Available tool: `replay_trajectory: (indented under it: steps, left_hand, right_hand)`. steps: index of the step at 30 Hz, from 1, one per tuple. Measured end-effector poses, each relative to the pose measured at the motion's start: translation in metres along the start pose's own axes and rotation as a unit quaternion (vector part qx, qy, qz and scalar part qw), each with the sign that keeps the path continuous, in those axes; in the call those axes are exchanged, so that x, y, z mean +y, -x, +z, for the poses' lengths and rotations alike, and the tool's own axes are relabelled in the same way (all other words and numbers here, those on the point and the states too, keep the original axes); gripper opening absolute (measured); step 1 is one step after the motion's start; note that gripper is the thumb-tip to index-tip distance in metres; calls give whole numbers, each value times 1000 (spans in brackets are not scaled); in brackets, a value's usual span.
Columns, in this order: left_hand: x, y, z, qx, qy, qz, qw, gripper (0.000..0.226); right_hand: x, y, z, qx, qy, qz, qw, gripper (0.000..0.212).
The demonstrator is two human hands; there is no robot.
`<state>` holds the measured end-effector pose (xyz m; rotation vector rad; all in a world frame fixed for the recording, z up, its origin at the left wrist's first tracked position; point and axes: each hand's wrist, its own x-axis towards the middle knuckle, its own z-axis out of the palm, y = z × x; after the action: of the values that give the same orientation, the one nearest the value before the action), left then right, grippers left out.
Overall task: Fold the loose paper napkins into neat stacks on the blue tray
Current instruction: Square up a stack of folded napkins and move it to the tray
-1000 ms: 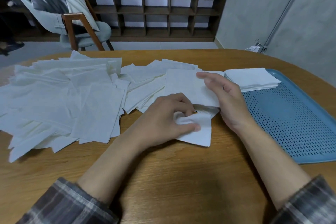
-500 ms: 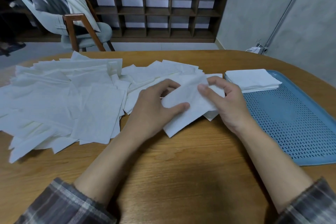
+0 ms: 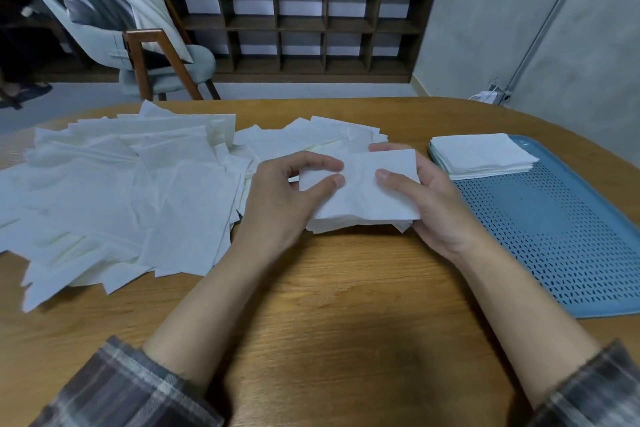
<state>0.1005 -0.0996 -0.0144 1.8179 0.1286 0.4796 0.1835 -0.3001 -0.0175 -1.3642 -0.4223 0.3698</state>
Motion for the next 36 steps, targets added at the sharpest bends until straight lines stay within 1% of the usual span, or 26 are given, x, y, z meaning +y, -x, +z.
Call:
replay_trajectory:
  steps: [3,6,10,12,15,16,18,19,20,21,22,23,24,25,26,27,28,29,31,32,33,34,36]
  left_hand:
    - [0,-1,1,12,-3,-6,1000,9]
    - [0,1,4,6,4,-19,1000,9]
    - [1,2,5,8,-11,-2,1000,10]
    - [2,0,2,11,-6,-2,1000,11]
    - [1,1,1,8,-10,-6,1000,10]
    - [0,1,2,20,-31,-3,999,10]
    - [-1,0,1,58,-56,-11,997,14]
    - [2,0,1,68,-36,-27,997,20]
    - [5,0,0,61,18,-57,996,28]
    - [9,-1,-1,36,100,-97,990,35]
    - [12,-1,-1,3,185,-136,973,40]
    - [14,-1,0,-27,240,-165,956,42]
    - [14,0,1,-47,252,-175,951,44]
    - [12,0,3,-54,226,-164,959,44]
    - [9,1,3,-55,167,-137,975,45]
    - [6,2,4,-54,101,-102,988,47]
    - [3,3,4,-46,47,-68,995,50]
    - [0,3,3,-37,18,-42,998,52]
    - [-3,2,2,-18,0,-22,1000,54]
    - [-2,2,1,-15,-10,-14,1000,54]
    - [-3,1,1,-19,-20,-4,1000,55]
    - [-4,1,1,-29,-23,3,999,56]
    - [-4,3,3,-53,-15,3,998,60]
  right_hand:
    - [-2,1,2,-7,-13,7,1000,46]
    - [-2,2,3,-6,-15,17,1000,47]
    - [0,1,2,4,23,7,1000,35]
    - [1,0,1,6,38,2,999,35]
    - [1,-1,2,3,63,-28,998,44]
    - [1,-1,2,0,50,-37,998,50]
    - [-3,0,3,-7,-13,-43,999,61]
    - [-6,2,2,-11,-57,-40,998,66]
    - [-8,3,-1,-14,-96,-35,995,69]
    - [-10,4,-1,-16,-119,-30,992,71]
    - [-10,3,-2,-13,-120,-29,992,72]
    - [-9,3,-2,-6,-94,-36,995,73]
    - [-6,1,-2,3,-42,-49,998,74]
    - [-3,0,0,9,18,-61,998,73]
    - [0,-1,1,10,70,-71,995,71]
    - [1,-1,0,5,98,-73,992,69]
    - [1,-1,-2,-6,92,-70,993,67]
    - [-1,0,-3,-22,55,-57,997,63]
    - [-5,2,-4,-66,-17,-21,997,49]
    - [-5,1,-6,-80,-17,-10,997,41]
    - [-4,1,-7,-81,9,-13,997,35]
    - [0,0,-9,-65,47,-24,996,30]
    - [4,-2,-11,-12,97,-55,994,31]
